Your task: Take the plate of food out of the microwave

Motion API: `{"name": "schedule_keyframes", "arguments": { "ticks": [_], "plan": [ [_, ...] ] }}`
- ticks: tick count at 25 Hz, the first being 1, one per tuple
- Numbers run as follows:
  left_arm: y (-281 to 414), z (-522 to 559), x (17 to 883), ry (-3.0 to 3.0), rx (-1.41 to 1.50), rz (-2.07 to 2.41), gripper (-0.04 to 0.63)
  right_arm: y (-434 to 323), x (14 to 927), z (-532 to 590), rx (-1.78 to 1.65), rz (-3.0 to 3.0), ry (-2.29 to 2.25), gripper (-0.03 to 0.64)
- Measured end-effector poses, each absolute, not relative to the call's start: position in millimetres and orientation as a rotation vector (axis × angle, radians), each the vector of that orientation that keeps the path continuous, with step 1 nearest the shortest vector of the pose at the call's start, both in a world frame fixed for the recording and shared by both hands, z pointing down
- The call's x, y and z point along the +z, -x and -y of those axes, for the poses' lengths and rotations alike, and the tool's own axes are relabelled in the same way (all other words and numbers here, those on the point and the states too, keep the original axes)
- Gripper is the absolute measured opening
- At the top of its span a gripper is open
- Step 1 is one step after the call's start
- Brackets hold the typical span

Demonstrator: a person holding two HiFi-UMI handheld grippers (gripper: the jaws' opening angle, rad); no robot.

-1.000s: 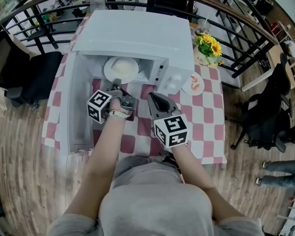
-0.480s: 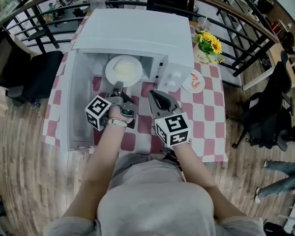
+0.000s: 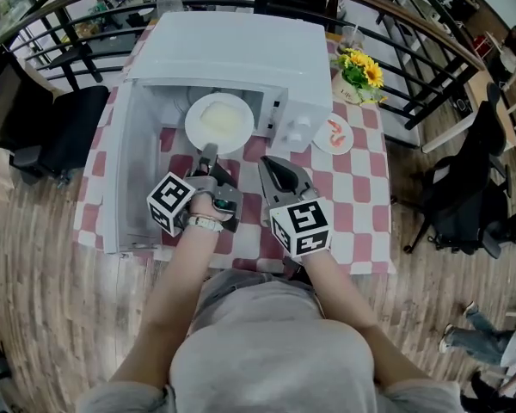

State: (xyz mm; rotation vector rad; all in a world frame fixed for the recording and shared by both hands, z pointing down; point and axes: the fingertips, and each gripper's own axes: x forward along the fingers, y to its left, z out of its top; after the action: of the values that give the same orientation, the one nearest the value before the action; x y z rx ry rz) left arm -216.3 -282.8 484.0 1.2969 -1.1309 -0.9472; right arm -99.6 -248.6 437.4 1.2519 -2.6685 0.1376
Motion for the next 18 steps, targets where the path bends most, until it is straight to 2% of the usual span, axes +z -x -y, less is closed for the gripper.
{"name": "schedule_keyframes", "arguments": {
  "ticks": [18],
  "plan": [
    [181.6, 232.7, 445.2, -1.286, -0.975, 1.151, 0.017, 69.3, 400.2, 216.9, 0.180, 2.695, -1.236, 0.023]
  ]
}}
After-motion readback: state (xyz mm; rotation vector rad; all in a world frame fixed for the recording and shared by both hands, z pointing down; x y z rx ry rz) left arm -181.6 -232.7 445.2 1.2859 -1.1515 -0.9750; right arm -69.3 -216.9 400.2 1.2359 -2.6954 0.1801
